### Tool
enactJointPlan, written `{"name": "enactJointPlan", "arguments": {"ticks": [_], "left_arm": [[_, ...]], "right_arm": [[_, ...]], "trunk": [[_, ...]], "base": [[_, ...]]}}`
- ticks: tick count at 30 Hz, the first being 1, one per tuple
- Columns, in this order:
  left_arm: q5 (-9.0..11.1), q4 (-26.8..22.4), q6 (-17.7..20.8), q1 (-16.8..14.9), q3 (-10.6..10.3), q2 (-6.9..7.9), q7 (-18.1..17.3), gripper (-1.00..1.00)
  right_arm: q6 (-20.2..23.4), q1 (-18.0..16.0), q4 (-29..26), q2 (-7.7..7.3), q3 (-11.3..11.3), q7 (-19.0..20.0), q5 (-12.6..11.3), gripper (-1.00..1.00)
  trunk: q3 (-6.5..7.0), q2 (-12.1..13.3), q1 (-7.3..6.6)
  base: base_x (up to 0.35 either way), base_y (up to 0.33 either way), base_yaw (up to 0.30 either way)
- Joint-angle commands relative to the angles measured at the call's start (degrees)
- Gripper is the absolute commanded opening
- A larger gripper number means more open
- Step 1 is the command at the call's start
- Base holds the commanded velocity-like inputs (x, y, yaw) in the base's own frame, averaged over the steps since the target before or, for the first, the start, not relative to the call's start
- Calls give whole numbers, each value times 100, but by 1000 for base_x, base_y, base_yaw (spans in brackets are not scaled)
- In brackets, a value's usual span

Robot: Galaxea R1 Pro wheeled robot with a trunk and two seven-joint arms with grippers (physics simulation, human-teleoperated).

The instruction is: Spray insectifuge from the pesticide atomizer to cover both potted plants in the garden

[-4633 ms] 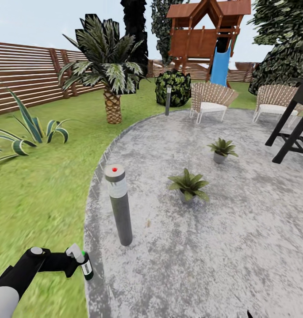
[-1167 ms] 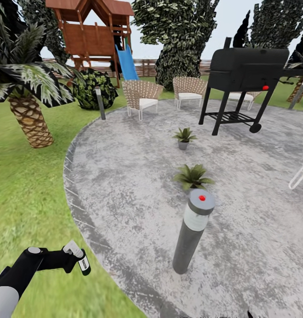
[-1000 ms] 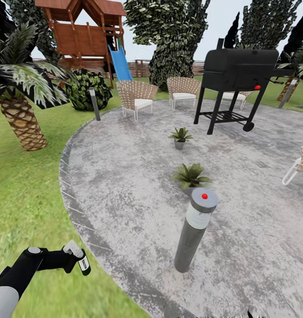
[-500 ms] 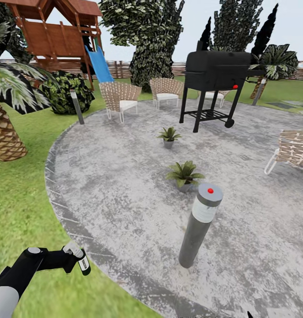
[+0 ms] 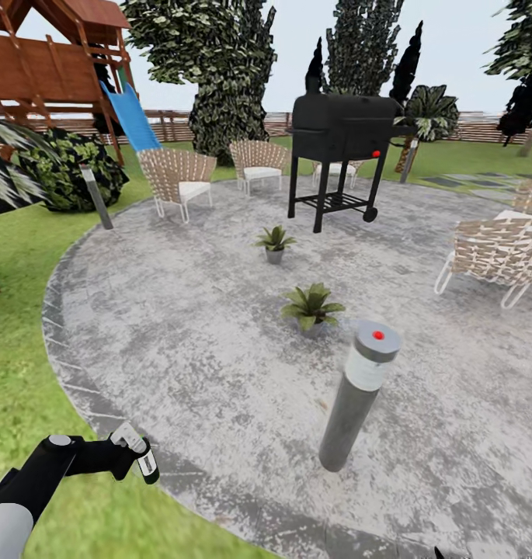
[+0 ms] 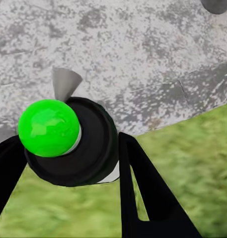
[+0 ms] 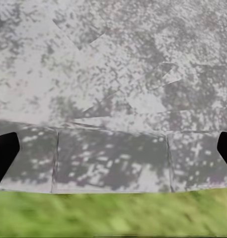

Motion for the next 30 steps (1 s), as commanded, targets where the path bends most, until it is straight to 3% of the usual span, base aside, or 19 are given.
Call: {"name": "enactJointPlan", "arguments": {"ticks": [1, 30], "left_arm": [[-16, -9, 59, -1, 28, -5, -37, -100], [-16, -9, 59, -1, 28, -5, -37, -100]], "right_arm": [[-21, -6, 7, -2, -51, 24, 42, 100], [-21, -6, 7, -2, -51, 24, 42, 100]], "trunk": [[0, -2, 1], [134, -2, 1]], "base": [[139, 339, -285], [140, 339, -285]]}}
